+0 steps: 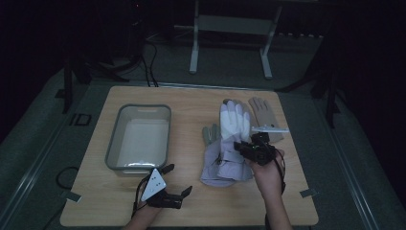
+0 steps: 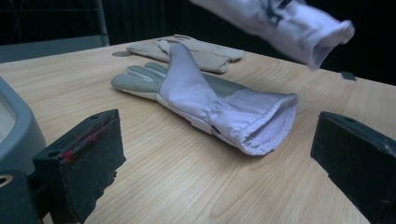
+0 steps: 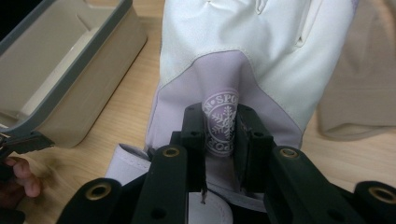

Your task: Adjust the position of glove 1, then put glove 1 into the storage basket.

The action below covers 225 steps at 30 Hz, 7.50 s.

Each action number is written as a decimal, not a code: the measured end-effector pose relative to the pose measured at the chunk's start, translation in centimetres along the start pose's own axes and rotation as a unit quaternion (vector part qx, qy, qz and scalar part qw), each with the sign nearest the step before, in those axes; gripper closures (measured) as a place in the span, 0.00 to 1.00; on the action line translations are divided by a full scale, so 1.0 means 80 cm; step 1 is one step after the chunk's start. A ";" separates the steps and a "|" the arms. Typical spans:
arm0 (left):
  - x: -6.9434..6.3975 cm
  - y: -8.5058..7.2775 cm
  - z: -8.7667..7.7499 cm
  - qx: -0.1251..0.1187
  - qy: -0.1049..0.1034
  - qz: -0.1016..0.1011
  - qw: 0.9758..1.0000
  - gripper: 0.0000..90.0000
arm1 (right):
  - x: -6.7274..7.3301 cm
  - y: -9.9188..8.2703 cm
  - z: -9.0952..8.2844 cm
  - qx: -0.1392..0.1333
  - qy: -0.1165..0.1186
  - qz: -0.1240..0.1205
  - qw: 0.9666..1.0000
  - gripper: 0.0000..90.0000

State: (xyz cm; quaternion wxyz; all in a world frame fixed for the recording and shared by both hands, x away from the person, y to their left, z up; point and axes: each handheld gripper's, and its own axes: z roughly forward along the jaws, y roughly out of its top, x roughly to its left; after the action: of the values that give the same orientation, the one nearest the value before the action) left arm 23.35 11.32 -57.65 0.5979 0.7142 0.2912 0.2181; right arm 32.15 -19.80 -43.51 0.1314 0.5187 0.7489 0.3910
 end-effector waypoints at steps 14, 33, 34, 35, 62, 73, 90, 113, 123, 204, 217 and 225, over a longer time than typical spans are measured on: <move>0.000 0.000 0.000 0.001 0.001 0.002 1.000 0.03 | 0.013 -0.015 0.072 0.036 0.004 0.034 0.999 0.83; 0.000 0.000 0.000 0.004 0.003 0.000 1.000 0.03 | 0.022 -0.023 0.118 0.039 -0.007 0.044 0.998 0.67; 0.000 0.000 0.001 0.005 0.005 0.000 1.000 0.03 | 0.021 -0.022 0.113 0.034 -0.002 0.041 0.999 0.61; -0.001 0.001 0.001 0.008 0.006 0.001 1.000 0.03 | 0.021 -0.020 0.109 0.023 0.003 0.033 0.999 0.55; -0.010 0.074 0.005 0.050 0.003 -0.042 0.998 0.03 | -0.034 -0.016 0.020 -0.040 0.082 -0.070 0.993 0.19; -0.010 0.124 0.066 0.126 0.016 -0.068 0.990 0.06 | -0.029 0.021 0.027 -0.032 0.092 -0.062 0.993 0.14; -0.002 0.078 0.104 0.215 0.028 -0.097 0.971 0.15 | -0.037 -0.019 0.110 0.054 0.062 -0.022 0.996 0.24; 0.011 0.045 0.122 0.276 -0.034 -0.139 0.950 0.51 | -0.043 -0.046 0.139 0.118 0.119 0.000 0.986 0.71; 0.008 0.058 0.118 0.279 -0.026 -0.123 0.952 0.80 | -0.031 -0.042 0.127 0.103 0.094 0.003 0.990 0.85; 0.177 0.164 -0.092 0.242 0.051 -0.115 0.962 0.80 | 0.216 0.123 0.159 0.046 0.135 -0.076 0.987 0.85; 0.198 0.137 -0.112 0.268 0.052 -0.123 0.954 0.80 | 0.243 0.109 0.198 0.069 0.143 -0.073 0.985 0.85; 0.204 0.117 -0.105 0.283 0.045 -0.135 0.949 0.80 | 0.240 0.093 0.216 0.085 0.137 -0.071 0.984 0.85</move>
State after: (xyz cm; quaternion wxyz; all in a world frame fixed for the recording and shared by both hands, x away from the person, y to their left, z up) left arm 31.23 27.38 -47.50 0.3815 0.7975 0.4613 0.0758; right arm 39.36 6.04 -45.50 0.0107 0.4153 0.8250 0.3831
